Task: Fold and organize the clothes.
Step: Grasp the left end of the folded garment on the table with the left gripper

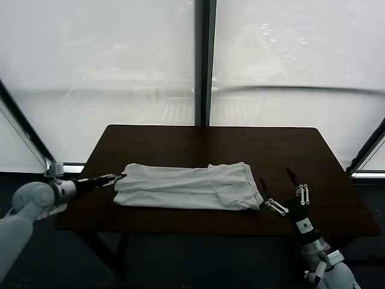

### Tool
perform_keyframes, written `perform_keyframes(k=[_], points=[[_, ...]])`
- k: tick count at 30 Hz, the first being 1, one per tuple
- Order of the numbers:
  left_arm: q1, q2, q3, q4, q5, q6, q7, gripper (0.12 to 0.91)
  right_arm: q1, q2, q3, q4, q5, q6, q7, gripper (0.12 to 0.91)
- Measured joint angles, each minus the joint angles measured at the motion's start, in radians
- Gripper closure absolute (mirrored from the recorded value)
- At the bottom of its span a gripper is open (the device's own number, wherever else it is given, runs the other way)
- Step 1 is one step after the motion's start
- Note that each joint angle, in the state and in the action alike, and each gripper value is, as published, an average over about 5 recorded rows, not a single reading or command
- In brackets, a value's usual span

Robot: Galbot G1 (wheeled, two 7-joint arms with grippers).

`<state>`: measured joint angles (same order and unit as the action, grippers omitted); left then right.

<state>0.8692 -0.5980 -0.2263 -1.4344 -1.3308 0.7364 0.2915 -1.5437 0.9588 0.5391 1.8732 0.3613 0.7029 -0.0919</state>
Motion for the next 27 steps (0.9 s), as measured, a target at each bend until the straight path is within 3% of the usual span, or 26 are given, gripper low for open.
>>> perform_keyframes(k=[20, 27], points=[[-0.135, -0.011, 0.187, 0.032, -0.036, -0.003, 0.022, 0.125, -0.070, 0.029, 0.053, 0.045, -0.007, -0.002, -0.001, 0.118], [-0.158, -0.004, 0.229, 0.011, -0.044, -0.002, 0.015, 0.224, -0.066, 0.030, 0.058, 0.046, -0.007, -0.005, 0.001, 0.118]])
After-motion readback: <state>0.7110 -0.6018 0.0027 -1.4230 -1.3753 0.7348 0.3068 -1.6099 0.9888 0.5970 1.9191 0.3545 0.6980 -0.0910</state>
